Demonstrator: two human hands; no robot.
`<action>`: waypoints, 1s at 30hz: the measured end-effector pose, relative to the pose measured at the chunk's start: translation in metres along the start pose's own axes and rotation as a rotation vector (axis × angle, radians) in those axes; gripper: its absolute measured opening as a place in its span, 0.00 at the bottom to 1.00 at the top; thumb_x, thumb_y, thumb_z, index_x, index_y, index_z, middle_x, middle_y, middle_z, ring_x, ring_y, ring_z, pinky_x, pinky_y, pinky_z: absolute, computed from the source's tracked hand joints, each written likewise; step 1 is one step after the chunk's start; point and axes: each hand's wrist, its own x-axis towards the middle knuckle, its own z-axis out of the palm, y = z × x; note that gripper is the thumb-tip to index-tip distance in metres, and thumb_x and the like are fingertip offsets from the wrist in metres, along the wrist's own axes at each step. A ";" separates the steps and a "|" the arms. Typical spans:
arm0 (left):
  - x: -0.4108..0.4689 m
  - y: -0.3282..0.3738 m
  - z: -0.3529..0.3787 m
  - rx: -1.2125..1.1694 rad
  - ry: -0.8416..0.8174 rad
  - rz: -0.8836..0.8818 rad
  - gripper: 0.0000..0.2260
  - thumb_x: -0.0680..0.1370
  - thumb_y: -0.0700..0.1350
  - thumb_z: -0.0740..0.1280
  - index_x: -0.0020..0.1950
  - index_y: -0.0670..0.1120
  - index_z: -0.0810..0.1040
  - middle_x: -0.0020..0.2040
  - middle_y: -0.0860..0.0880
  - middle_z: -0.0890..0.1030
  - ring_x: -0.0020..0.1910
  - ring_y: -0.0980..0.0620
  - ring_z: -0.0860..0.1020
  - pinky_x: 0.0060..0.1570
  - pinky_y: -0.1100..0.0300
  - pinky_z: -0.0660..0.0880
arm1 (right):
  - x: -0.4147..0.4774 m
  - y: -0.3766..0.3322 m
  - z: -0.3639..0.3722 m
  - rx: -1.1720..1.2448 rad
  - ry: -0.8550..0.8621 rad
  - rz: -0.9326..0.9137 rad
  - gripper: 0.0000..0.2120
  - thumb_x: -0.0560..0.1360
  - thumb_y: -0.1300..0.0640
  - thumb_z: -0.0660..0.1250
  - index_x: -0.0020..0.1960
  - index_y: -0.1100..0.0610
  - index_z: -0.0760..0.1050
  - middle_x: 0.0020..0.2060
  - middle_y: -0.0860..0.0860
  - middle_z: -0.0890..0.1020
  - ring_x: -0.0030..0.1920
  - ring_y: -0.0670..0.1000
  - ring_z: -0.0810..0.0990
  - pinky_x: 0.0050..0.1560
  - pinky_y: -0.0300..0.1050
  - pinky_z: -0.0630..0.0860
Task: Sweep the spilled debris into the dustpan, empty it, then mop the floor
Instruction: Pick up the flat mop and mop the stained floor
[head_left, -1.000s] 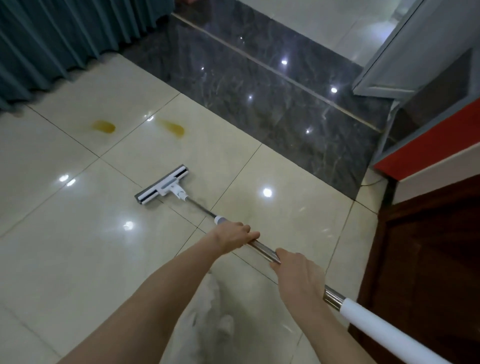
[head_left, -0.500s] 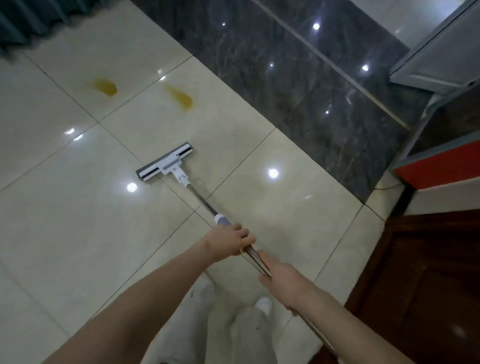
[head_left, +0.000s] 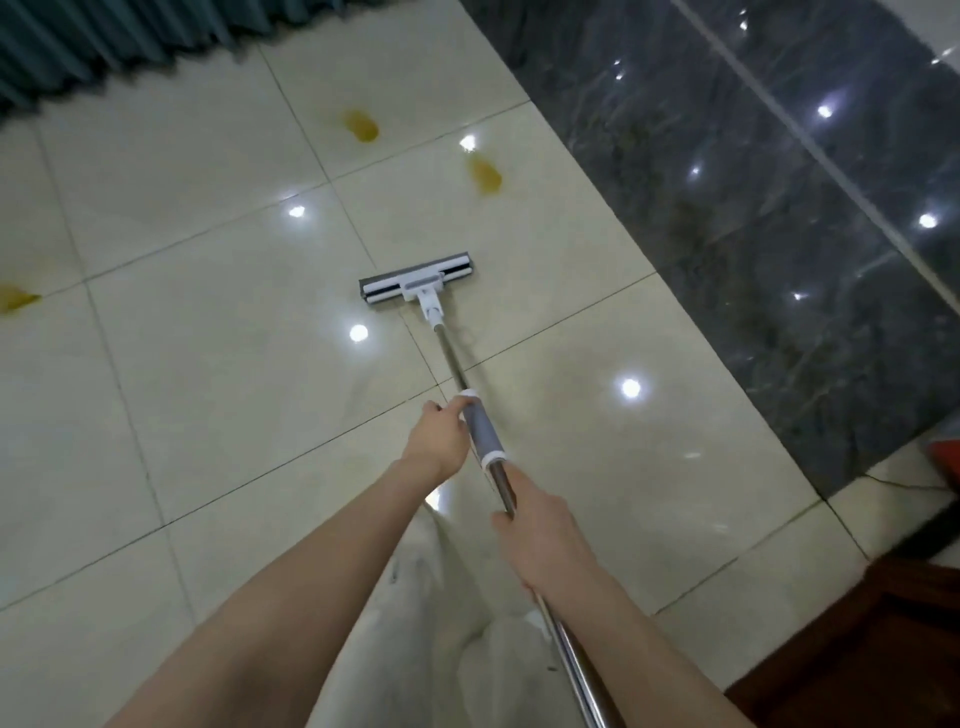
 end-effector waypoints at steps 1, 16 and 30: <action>0.000 -0.002 0.007 -0.023 -0.003 -0.017 0.19 0.83 0.44 0.52 0.73 0.53 0.64 0.52 0.42 0.71 0.48 0.39 0.75 0.47 0.57 0.69 | -0.002 0.002 0.004 -0.001 0.014 -0.017 0.26 0.77 0.56 0.58 0.71 0.38 0.59 0.46 0.55 0.78 0.44 0.60 0.80 0.45 0.51 0.80; 0.011 0.026 0.049 -0.548 -0.083 -0.390 0.35 0.74 0.43 0.69 0.76 0.50 0.53 0.62 0.39 0.70 0.49 0.39 0.78 0.40 0.50 0.80 | -0.021 0.035 0.022 -0.159 -0.008 0.044 0.36 0.77 0.58 0.57 0.76 0.37 0.44 0.43 0.52 0.73 0.42 0.56 0.71 0.44 0.45 0.72; 0.013 0.073 0.056 -0.243 0.054 -0.276 0.22 0.74 0.41 0.64 0.68 0.41 0.65 0.50 0.42 0.74 0.50 0.40 0.77 0.48 0.54 0.76 | -0.031 0.052 -0.012 -0.107 0.106 0.082 0.32 0.77 0.58 0.59 0.74 0.35 0.53 0.50 0.54 0.81 0.52 0.58 0.80 0.42 0.45 0.70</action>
